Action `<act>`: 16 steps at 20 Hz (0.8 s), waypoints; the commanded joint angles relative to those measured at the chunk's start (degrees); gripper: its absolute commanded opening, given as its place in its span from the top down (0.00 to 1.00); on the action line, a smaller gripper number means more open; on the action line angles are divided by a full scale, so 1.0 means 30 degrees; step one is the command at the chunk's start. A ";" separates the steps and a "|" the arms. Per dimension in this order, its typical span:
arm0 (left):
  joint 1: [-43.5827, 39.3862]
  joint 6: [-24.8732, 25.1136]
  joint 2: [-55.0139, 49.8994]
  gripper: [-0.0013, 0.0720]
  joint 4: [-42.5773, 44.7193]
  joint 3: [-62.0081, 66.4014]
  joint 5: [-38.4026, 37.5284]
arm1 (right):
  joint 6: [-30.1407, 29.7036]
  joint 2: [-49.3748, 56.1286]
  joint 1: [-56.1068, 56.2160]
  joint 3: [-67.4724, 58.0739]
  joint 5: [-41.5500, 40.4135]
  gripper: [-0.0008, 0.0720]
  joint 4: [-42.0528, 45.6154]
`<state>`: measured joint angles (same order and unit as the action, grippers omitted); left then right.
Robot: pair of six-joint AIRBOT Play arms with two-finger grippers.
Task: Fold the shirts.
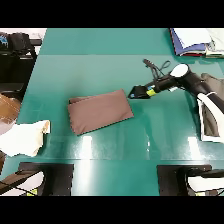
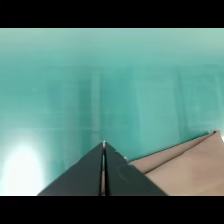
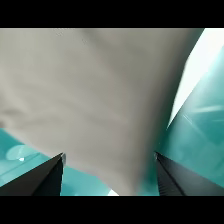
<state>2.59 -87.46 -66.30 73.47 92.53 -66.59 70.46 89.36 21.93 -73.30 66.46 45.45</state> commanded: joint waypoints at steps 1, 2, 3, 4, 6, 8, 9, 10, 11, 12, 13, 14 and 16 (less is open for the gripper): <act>-0.0284 0.0029 -0.0197 0.95 -0.0211 -0.0036 0.0036 | 0.0240 0.0787 -0.1800 0.1333 0.0452 0.11 -0.0036; -0.0452 0.0029 -0.0284 0.95 -0.0197 -0.0036 0.0022 | 0.0226 0.1282 -0.1596 0.1333 0.0495 0.11 -0.0823; -0.0612 0.0029 -0.0401 0.95 -0.0197 -0.0036 0.0036 | 0.0204 0.1851 -0.1290 0.1326 0.0444 0.11 -0.1698; -0.0794 0.0044 -0.0532 0.95 -0.0182 -0.0036 0.0036 | 0.0189 0.2397 -0.0889 0.1326 0.0328 0.11 -0.2353; -0.1151 0.0175 -0.0758 0.95 -0.0182 -0.0051 0.0029 | 0.0138 0.3359 0.0007 0.0984 0.0270 0.11 -0.2805; -0.1472 0.0175 -0.0911 0.95 -0.0182 -0.0058 0.0029 | 0.0138 0.4379 0.1122 -0.0240 0.0408 0.12 -0.2820; -0.1603 0.0168 -0.0954 0.95 -0.0211 -0.0058 0.0022 | 0.0138 0.4852 0.1603 -0.1042 0.0393 0.14 -0.2820; -0.1698 0.0160 -0.0954 0.95 -0.0262 -0.0058 0.0036 | 0.0146 0.5289 0.2055 -0.1821 0.0401 0.22 -0.2812; -0.1741 0.0168 -0.0954 0.95 -0.0277 -0.0058 0.0036 | 0.0138 0.5719 0.2484 -0.2608 0.0386 0.33 -0.2776; -0.1741 0.0160 -0.0954 0.95 -0.0576 -0.0058 0.0000 | 0.0138 0.6105 0.2849 -0.3330 0.0321 0.47 -0.2769; -0.1741 0.0160 -0.0954 0.95 -0.0656 -0.0058 0.0007 | 0.0138 0.6455 0.3075 -0.3942 0.0284 0.68 -0.2732; -0.1741 0.0175 -0.0954 0.95 -0.0947 -0.0058 -0.0007 | 0.0131 0.6761 0.3220 -0.4503 0.0350 0.93 -0.2637; -0.1741 0.0474 -0.0954 0.95 -0.1435 -0.0058 -0.0138 | 0.0131 0.6994 0.3126 -0.5486 0.0248 0.97 -0.2572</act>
<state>-2.48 -86.83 -69.10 71.16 92.38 -66.59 70.85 108.38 30.35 -85.21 67.37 37.76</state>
